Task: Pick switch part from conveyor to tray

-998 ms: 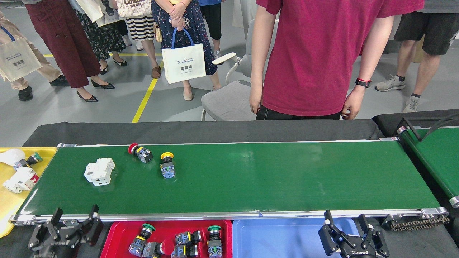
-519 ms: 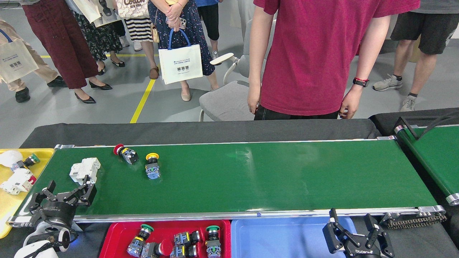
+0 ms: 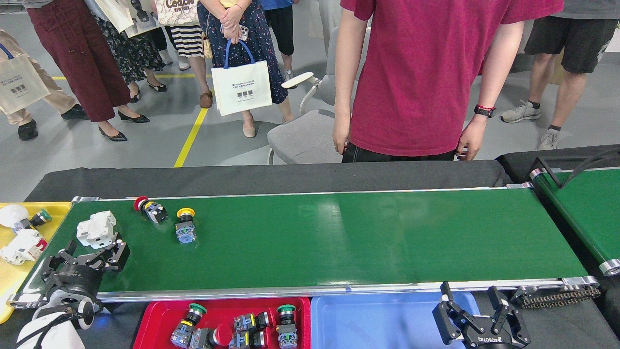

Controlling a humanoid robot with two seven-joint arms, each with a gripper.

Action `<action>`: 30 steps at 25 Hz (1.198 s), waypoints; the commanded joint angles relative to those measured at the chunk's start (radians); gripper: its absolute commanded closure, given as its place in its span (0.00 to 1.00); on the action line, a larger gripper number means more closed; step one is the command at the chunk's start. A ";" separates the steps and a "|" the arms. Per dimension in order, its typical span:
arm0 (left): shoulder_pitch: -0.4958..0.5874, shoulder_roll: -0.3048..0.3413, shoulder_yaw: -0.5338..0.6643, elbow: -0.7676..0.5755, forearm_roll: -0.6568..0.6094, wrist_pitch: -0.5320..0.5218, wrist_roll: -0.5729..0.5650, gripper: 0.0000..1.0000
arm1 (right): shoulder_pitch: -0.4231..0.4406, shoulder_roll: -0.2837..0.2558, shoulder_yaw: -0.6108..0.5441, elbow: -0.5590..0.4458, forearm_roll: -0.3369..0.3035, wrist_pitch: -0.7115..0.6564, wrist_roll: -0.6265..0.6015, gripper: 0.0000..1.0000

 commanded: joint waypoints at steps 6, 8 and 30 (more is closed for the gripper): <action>-0.290 0.074 -0.176 0.467 0.006 0.227 0.171 0.50 | -0.013 -0.011 0.004 -0.016 0.006 -0.008 -0.010 0.01; -0.299 0.073 -0.180 0.482 0.021 0.233 0.177 0.71 | -0.010 -0.011 0.018 -0.014 0.006 -0.008 -0.008 0.02; 0.287 0.033 -0.194 -0.701 0.058 -0.290 0.082 0.94 | -0.008 -0.010 0.023 -0.011 0.054 0.035 -0.008 0.02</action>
